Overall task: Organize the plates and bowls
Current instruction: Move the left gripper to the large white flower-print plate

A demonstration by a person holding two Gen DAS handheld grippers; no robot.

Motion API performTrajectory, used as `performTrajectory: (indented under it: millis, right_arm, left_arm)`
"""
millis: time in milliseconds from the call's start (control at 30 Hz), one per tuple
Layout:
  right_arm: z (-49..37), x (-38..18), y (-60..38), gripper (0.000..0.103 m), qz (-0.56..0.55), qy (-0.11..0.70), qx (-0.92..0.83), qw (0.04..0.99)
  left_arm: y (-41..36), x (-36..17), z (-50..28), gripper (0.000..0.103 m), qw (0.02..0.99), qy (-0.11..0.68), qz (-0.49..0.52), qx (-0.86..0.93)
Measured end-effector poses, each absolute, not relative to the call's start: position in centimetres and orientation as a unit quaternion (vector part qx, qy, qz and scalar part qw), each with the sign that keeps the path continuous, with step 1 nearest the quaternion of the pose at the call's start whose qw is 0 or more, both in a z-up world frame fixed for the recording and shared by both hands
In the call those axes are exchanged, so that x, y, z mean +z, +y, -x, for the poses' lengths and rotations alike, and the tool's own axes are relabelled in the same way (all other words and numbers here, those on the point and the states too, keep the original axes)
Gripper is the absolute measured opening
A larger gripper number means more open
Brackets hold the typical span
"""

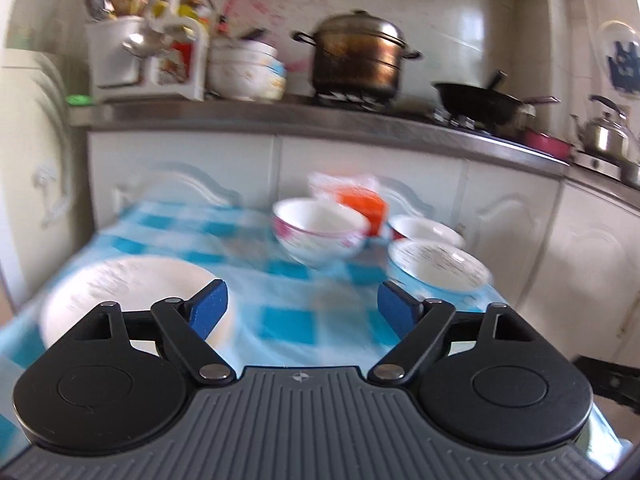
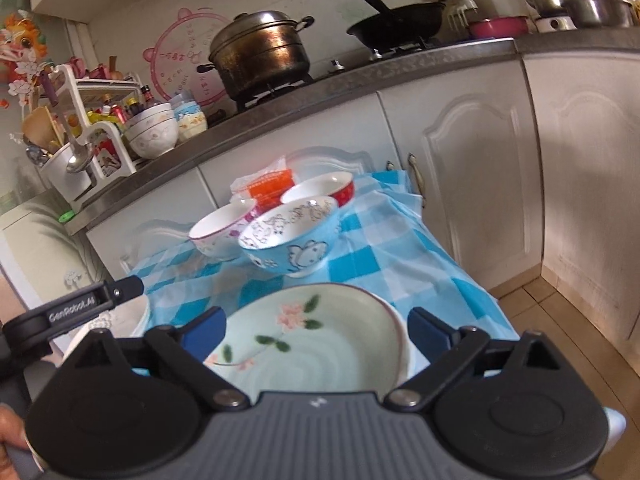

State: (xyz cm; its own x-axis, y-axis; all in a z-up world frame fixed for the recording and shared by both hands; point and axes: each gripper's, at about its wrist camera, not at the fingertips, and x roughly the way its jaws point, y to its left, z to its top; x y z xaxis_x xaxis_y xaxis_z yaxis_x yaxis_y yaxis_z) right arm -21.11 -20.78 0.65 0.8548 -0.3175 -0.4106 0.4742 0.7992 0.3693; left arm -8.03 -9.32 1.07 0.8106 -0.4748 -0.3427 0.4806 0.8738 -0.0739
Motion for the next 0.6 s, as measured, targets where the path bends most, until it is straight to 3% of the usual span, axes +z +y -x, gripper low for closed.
performTrajectory:
  millis: [200, 600]
  right_arm:
    - [17.9, 1.7, -18.4, 0.101, -0.217, 0.184, -0.184, 0.941]
    - [11.6, 1.4, -14.5, 0.101, -0.216, 0.224, -0.129, 0.941]
  left_arm:
    - [-6.2, 2.2, 5.0, 0.103, 0.974, 0.145, -0.023, -0.172]
    - [-0.2, 1.8, 0.2, 0.103, 0.983, 0.168, -0.015, -0.074]
